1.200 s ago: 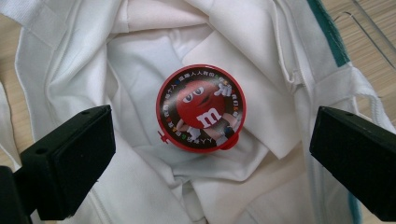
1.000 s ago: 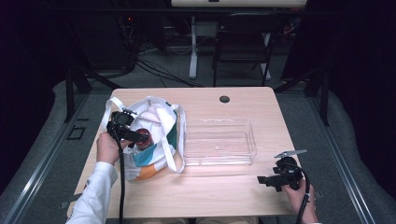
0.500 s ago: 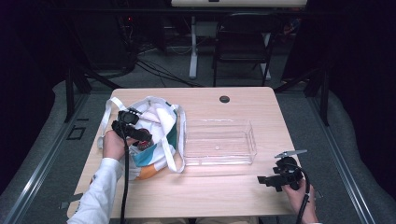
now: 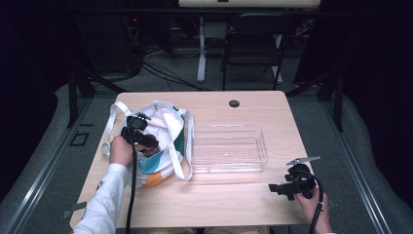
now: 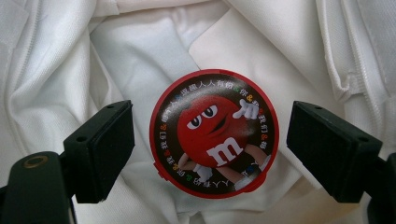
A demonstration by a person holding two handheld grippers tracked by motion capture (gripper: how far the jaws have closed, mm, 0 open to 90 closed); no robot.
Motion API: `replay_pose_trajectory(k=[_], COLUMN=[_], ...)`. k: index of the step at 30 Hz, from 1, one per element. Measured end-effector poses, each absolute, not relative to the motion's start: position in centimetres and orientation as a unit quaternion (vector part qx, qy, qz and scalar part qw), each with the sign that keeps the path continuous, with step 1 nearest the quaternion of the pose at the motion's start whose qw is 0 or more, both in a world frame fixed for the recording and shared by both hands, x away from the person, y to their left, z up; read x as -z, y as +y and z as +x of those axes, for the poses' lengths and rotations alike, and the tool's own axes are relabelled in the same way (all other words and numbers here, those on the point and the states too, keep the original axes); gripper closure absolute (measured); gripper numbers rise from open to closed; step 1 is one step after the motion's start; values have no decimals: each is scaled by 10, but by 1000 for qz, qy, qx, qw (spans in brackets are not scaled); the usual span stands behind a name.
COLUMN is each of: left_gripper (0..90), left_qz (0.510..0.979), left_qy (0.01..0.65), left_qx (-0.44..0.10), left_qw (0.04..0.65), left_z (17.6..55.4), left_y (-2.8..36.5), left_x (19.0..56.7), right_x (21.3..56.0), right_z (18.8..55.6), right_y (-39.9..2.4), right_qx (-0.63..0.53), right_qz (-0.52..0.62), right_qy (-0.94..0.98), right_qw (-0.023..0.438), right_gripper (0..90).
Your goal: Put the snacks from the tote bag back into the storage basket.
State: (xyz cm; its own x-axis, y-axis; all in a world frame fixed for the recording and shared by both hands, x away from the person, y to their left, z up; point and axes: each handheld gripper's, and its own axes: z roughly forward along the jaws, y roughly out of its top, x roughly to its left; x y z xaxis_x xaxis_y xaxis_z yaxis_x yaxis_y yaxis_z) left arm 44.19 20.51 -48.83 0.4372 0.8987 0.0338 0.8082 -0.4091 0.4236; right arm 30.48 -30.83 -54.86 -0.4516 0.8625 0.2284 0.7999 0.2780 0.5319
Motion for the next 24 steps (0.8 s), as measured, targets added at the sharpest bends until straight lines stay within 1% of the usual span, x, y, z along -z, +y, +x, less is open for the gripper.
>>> replay_pose_trajectory(k=[8,19,20,24], left_gripper=[161,218,247,253], left_qz=[832,838,838,839], left_qy=[515,509,509,508], left_qx=[-124,-124,-125,-125], left_qw=[166,152,151,150], left_z=[443,444,444,444], left_y=[204,202,202,202], left_x=[493,497,498,499], right_x=[549,548,548,548], right_z=[305,305,305,305], right_y=[-308,-309,-309,-309], right_qx=[-299,-299,-299,-299], right_qz=[521,521,521,520], right_qy=[798,798,798,798], right_qw=[52,54,53,53], right_gripper=[140,140,139,140])
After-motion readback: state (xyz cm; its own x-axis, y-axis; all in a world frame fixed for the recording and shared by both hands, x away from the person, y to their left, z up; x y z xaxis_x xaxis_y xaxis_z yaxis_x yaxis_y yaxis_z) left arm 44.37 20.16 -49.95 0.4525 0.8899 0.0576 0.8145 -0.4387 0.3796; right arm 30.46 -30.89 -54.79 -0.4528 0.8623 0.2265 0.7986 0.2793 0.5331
